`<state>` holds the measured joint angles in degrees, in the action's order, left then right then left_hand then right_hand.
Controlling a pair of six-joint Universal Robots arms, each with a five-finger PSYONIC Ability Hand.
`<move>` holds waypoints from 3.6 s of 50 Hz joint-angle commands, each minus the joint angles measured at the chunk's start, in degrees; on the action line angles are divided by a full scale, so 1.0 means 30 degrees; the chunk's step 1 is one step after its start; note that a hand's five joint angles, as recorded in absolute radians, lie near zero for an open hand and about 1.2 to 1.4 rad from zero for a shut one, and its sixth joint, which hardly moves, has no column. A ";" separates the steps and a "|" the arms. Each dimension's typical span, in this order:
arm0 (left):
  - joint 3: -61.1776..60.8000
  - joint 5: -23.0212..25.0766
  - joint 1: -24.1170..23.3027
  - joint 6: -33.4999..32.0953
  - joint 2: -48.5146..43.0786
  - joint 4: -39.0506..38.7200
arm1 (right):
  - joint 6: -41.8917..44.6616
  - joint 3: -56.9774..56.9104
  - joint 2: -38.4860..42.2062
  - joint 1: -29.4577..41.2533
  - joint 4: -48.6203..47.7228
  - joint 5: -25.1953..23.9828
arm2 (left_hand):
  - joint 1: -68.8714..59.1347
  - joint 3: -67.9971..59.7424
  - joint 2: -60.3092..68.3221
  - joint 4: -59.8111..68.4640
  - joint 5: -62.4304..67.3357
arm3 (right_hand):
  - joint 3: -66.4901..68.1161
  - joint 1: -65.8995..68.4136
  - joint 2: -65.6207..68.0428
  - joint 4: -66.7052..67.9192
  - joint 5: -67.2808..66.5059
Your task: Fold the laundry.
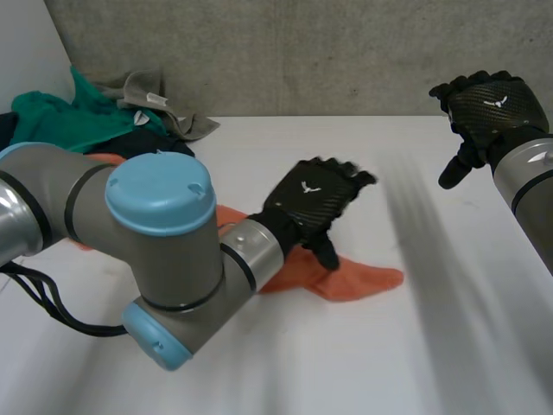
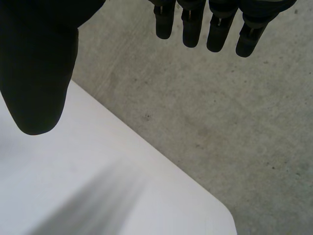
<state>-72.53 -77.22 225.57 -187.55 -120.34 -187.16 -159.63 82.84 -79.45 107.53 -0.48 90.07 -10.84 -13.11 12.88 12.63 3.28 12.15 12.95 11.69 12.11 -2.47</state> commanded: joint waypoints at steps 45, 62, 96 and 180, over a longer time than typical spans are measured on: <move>-0.1663 0.2568 1.2234 -1.1811 -0.3306 -0.2827 | 0.2059 -0.0487 0.8614 0.7313 -0.3441 0.0269 | -2.3055 -2.2298 2.2374 2.2458 2.2241 | 2.2615 2.2351 2.2769 2.2631 -2.2509; -0.8549 0.1133 0.5235 -0.7507 0.4695 -0.1832 | 0.6129 0.0279 0.3951 -0.0421 -0.1479 -0.0080 | -2.3055 -2.2298 2.2374 2.2458 2.2241 | 2.2615 2.2351 2.2769 2.2631 -2.2509; -0.7171 -0.2156 0.6953 -0.6332 0.6422 0.1560 | 0.6805 0.3028 0.1434 -0.0481 0.3766 -0.4709 | -0.2707 -0.1950 0.2026 0.2110 0.1893 | 0.3681 0.3417 0.3835 0.3696 -0.3575; -0.4389 -0.1242 0.6578 -0.7533 0.2232 -0.0133 | 0.7772 0.5756 0.6121 -0.0950 -0.3529 -0.6760 | -2.3055 -2.2298 2.2374 2.2458 2.2241 | 1.0522 1.0258 1.0676 1.0537 -1.0416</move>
<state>-86.25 -80.82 244.74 -210.63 -113.50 -187.92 -136.58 102.45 -64.66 104.39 -8.29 69.84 -65.01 -68.37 68.55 68.52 56.05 39.33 40.15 39.90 39.25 -28.15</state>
